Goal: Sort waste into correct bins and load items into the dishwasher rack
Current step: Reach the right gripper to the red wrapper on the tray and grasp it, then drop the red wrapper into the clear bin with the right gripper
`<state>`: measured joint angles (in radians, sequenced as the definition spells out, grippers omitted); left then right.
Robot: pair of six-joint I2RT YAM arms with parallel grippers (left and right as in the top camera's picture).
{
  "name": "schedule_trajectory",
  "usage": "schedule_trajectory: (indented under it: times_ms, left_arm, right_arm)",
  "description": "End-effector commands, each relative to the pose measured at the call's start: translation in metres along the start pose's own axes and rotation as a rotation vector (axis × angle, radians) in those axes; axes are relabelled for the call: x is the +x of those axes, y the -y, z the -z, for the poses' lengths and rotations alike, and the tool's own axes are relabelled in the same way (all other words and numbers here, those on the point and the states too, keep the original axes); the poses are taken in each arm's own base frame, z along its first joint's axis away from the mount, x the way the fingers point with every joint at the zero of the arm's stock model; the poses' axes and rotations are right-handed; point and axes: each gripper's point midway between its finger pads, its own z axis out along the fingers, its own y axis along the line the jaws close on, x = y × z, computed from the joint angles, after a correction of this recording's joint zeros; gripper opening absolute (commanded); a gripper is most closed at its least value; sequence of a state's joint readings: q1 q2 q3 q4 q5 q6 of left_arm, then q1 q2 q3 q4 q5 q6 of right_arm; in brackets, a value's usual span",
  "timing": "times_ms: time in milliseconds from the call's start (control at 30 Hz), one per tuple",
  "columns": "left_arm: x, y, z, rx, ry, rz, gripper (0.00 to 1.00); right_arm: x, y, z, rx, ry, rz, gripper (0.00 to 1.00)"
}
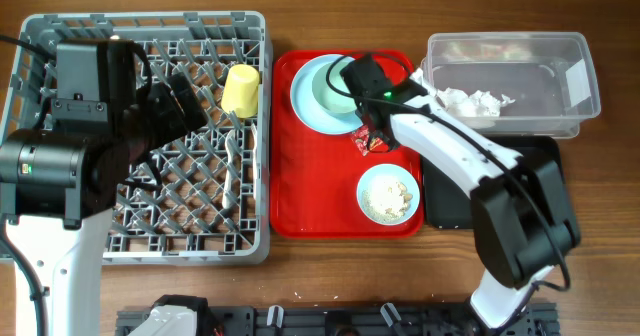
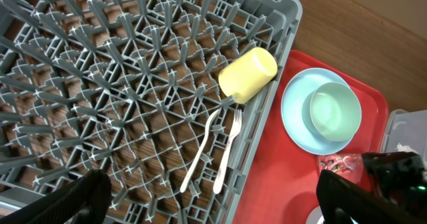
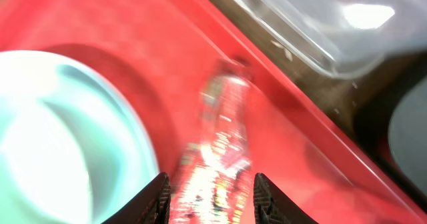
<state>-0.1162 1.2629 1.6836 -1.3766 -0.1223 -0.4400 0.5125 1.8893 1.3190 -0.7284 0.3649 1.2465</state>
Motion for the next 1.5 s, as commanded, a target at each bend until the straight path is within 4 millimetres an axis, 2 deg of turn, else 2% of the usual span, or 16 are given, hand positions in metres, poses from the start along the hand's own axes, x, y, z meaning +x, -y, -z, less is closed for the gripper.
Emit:
schedule_trajectory:
  times_ms: [0,167,433,567,800,867,933,1000,1067,1100,1167,1200,1267,1367,1400,1467]
  left_arm:
    - [0.0,0.002,0.003,0.012,0.007,0.008,1.0]
    - [0.0,0.002,0.003,0.012,0.007,0.008,1.0]
    - [0.0,0.002,0.003,0.012,0.007,0.008,1.0]
    - [0.0,0.002,0.003,0.012,0.007,0.008,1.0]
    - [0.0,0.001,0.003,0.012,0.007,0.008,1.0]
    - [0.0,0.002,0.003,0.012,0.007,0.008,1.0]
    - [0.0,0.002,0.003,0.012,0.007,0.008,1.0]
    - [0.0,0.002,0.003,0.012,0.007,0.008,1.0]
    - [0.0,0.002,0.003,0.012,0.007,0.008,1.0]
    - [0.0,0.002,0.003,0.012,0.007,0.008,1.0]
    - [0.0,0.002,0.003,0.012,0.007,0.008,1.0]
    - [0.0,0.002,0.003,0.012,0.007,0.008,1.0]
    - [0.0,0.002,0.003,0.012,0.007,0.008,1.0]
    - [0.0,0.002,0.003,0.012,0.007,0.008,1.0]
    - [0.0,0.002,0.003,0.012,0.007,0.008,1.0]
    - [0.0,0.002,0.003,0.012,0.007,0.008,1.0]
  right_arm:
    - [-0.008,-0.005,0.003,-0.016,0.031,0.079,0.41]
    - [0.005,0.001,-0.016,0.026,-0.01,0.099,0.41]
    - [0.015,0.012,-0.024,0.078,-0.045,0.097,0.43]
    - [0.038,0.017,-0.037,0.097,-0.139,0.074,0.42]
    - [0.033,0.019,-0.038,0.106,-0.122,0.182,0.35]
    - [0.024,0.012,-0.029,0.068,-0.114,0.295,0.12]
    - [0.004,-0.006,0.002,-0.027,-0.068,0.436,0.08]
    - [-0.015,-0.02,0.037,-0.119,-0.002,0.563,0.14]
    - [-0.03,-0.026,0.072,-0.188,0.082,0.82,0.34]
    - [-0.033,-0.024,0.084,-0.203,0.102,0.949,0.29]
    - [-0.011,-0.02,0.098,-0.303,0.033,1.2,0.26]
    - [0.009,-0.019,0.101,-0.388,-0.033,1.342,0.31]
    - [0.04,-0.005,0.086,-0.464,-0.137,1.564,0.47]
    - [0.057,0.012,0.057,-0.44,-0.207,1.689,0.54]
    - [0.061,0.011,0.041,-0.425,-0.214,1.687,0.6]
    - [0.066,0.007,0.026,-0.418,-0.229,1.675,0.61]
